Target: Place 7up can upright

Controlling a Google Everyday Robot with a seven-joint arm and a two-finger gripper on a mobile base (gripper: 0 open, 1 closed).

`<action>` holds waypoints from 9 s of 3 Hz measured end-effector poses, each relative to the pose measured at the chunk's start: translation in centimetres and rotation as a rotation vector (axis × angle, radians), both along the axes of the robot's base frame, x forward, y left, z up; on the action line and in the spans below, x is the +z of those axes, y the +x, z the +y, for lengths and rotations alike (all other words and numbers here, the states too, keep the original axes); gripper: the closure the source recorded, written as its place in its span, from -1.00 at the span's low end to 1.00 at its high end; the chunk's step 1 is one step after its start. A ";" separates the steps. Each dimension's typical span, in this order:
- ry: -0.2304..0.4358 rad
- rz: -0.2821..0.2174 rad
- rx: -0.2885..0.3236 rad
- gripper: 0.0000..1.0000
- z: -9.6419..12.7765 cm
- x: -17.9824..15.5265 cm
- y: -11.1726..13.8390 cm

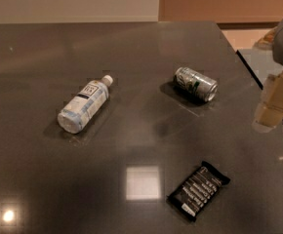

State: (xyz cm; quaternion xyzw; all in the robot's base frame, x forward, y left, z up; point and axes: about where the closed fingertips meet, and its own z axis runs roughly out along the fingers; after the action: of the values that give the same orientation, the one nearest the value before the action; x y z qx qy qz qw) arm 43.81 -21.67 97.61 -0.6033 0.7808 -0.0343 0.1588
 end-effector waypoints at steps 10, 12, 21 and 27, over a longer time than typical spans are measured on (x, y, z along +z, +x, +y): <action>0.037 0.207 -0.508 -1.00 6.3 -10.2 17.8; 0.000 0.260 -0.510 -1.00 6.8 -12.9 19.1; 0.868 -0.076 -0.013 1.00 11.2 -4.2 10.9; 1.287 -0.159 0.093 0.10 9.7 -7.2 9.3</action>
Offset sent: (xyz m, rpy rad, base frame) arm 0.0296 0.0063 -0.0037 -0.0622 0.0570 -0.0504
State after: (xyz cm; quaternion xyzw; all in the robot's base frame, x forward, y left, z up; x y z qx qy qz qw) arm 53.11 -11.96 90.36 -0.4165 0.6043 0.4025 0.5471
